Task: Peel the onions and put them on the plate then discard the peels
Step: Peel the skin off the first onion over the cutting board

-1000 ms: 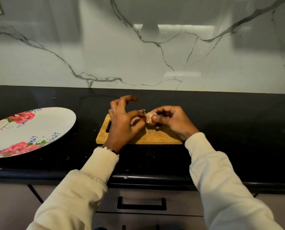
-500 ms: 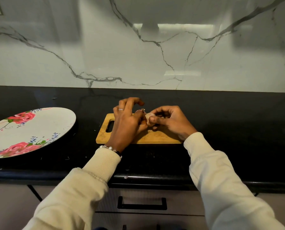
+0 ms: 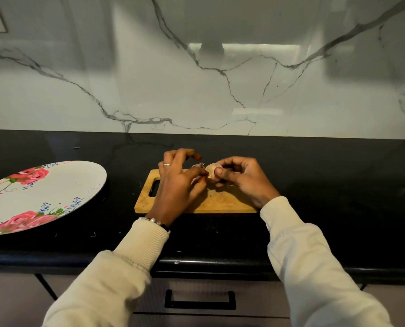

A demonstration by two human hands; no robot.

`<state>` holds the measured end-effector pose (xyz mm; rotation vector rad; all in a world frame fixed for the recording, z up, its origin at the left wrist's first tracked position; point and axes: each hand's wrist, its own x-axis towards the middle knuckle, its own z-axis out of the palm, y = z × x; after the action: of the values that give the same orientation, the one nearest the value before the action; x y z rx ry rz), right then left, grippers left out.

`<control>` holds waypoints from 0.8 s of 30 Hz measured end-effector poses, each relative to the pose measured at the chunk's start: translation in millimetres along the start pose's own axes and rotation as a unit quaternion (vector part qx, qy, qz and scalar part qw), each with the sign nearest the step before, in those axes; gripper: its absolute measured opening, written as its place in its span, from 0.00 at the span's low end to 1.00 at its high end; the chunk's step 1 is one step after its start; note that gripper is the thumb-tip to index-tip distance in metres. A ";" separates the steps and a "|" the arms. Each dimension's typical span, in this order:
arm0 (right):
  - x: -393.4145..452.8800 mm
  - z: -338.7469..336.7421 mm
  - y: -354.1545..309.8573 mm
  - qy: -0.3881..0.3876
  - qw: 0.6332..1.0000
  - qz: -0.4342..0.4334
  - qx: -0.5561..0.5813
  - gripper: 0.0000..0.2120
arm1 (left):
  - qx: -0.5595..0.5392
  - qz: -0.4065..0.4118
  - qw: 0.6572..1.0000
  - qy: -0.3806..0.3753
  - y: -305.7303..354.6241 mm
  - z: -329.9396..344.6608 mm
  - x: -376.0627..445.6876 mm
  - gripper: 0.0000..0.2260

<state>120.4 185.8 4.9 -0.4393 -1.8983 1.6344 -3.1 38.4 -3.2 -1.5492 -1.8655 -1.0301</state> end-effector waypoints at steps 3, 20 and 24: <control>-1.3 1.4 -1.1 -0.004 1.000 0.010 -0.003 0.09 | 0.025 0.033 0.999 0.000 2.1 -0.6 0.5 0.06; -5.5 8.9 -6.9 -0.001 0.992 0.038 0.120 0.04 | 0.009 -0.045 0.999 0.016 3.3 10.8 6.5 0.14; -4.4 5.9 -6.6 0.021 0.989 0.043 0.139 0.05 | -0.023 -0.097 0.994 0.041 -0.7 7.7 7.3 0.17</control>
<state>121.0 177.4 10.0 -0.4399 -1.6093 1.8972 -4.7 48.9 -2.3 -1.3495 -1.9769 -1.2114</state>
